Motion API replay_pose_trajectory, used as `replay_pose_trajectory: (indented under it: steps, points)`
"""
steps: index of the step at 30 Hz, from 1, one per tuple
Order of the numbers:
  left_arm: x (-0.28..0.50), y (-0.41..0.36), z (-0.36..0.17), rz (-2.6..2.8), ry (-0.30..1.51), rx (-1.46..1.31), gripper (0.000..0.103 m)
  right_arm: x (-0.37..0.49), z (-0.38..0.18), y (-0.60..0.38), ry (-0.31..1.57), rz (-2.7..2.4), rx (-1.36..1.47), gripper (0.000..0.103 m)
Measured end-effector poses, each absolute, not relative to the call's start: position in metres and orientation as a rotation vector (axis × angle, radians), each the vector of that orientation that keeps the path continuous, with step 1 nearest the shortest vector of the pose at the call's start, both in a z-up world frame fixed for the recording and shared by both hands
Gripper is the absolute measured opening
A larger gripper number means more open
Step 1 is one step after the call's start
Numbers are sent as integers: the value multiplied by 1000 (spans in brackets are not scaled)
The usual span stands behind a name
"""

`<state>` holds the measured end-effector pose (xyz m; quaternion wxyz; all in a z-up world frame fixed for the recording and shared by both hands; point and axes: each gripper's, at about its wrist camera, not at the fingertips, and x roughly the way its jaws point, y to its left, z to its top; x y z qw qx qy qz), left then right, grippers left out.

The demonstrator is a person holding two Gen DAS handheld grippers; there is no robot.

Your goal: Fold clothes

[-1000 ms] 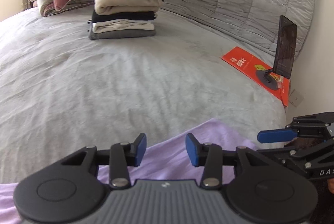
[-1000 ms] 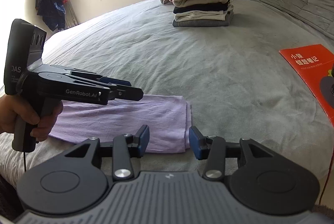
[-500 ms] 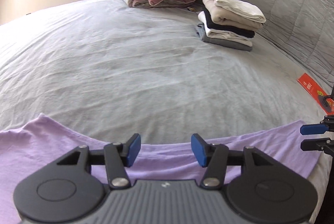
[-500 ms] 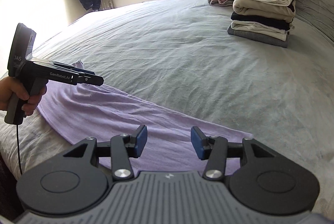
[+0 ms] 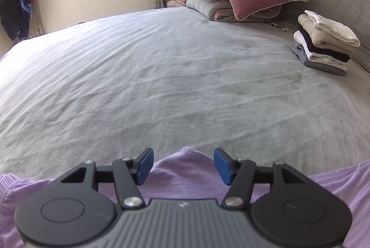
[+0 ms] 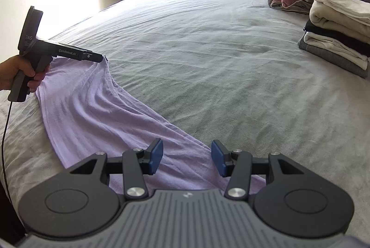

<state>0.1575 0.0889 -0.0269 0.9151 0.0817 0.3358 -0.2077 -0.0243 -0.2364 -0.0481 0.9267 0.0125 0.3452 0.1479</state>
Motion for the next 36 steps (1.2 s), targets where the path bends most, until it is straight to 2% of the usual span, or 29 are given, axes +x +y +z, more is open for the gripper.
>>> replay_pose_trajectory:
  steps: [5, 7, 8, 9, 10, 17, 20, 23, 24, 25, 27, 36]
  points:
    - [175, 89, -38, -444, 739, 182, 57, -13, -50, -234, 715, 324, 28, 51]
    - [178, 88, -44, -468, 769, 159, 30, -10, -51, -234, 721, 327, 29, 50]
    - [177, 88, -46, -476, 768, 144, 25, -9, -51, -234, 724, 328, 26, 50]
    - [174, 87, -46, -478, 756, 139, 9, -8, -52, -233, 728, 330, 20, 47]
    - [171, 86, -46, -474, 739, 133, 5, -7, -53, -232, 731, 331, 11, 44]
    - [149, 104, -40, -329, 519, -3, 4, -12, -58, -228, 718, 320, -28, 41]
    - [156, 94, -52, -305, 575, 63, 5, -13, -59, -226, 712, 312, -38, 41]
    - [159, 87, -59, -270, 596, 104, 11, -14, -59, -223, 706, 298, -54, 41]
    - [159, 86, -59, -256, 597, 110, 22, -14, -58, -221, 704, 292, -63, 41]
    - [158, 87, -57, -236, 597, 102, 44, -15, -57, -219, 700, 286, -72, 41]
    - [151, 92, -50, -223, 579, 66, 60, -17, -53, -215, 689, 277, -86, 41]
    - [105, 120, -30, -189, 555, -19, 62, -16, -38, -173, 637, 367, -65, 41]
